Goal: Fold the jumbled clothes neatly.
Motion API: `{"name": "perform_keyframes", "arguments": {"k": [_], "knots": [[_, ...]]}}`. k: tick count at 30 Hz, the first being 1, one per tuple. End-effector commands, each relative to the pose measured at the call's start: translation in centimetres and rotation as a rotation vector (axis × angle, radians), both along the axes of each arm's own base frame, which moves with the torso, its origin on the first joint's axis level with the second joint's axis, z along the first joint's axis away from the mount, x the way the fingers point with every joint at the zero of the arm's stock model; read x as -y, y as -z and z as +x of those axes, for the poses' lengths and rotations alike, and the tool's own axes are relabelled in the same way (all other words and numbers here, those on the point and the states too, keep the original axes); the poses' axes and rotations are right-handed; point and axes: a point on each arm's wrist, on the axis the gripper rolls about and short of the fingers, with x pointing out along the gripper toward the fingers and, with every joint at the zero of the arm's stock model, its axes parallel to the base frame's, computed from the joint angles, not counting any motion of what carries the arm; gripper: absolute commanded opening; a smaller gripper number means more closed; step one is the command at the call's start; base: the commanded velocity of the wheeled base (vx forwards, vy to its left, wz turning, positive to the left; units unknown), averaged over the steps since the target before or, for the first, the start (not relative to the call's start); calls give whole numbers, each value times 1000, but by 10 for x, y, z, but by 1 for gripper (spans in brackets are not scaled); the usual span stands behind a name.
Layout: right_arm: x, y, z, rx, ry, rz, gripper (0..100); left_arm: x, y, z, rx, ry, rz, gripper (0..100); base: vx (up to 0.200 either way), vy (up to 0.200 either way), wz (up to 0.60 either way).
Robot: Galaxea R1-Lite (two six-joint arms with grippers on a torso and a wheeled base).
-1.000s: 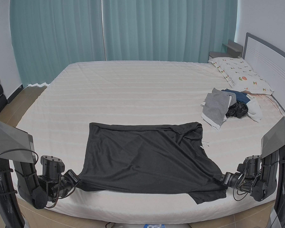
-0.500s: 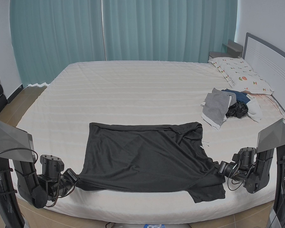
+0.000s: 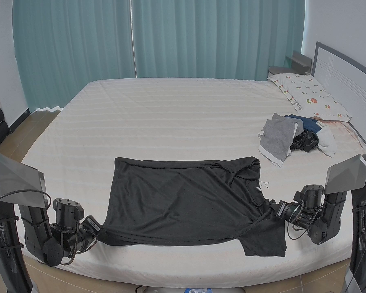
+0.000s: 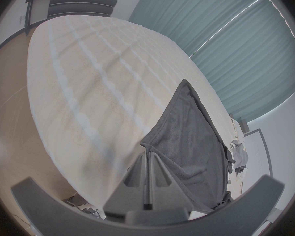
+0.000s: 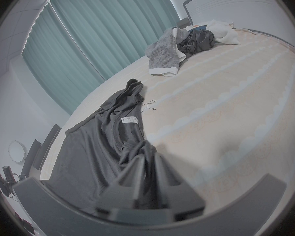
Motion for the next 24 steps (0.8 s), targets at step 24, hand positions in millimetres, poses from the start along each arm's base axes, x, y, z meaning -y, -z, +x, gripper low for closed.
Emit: {"name": "perform_keyframes", "arguments": {"k": [24], "knots": [[10,-10,-87,-239,-133,-1,100,-1,1,-2,-11,6,-9,0,0,0,0]]}}
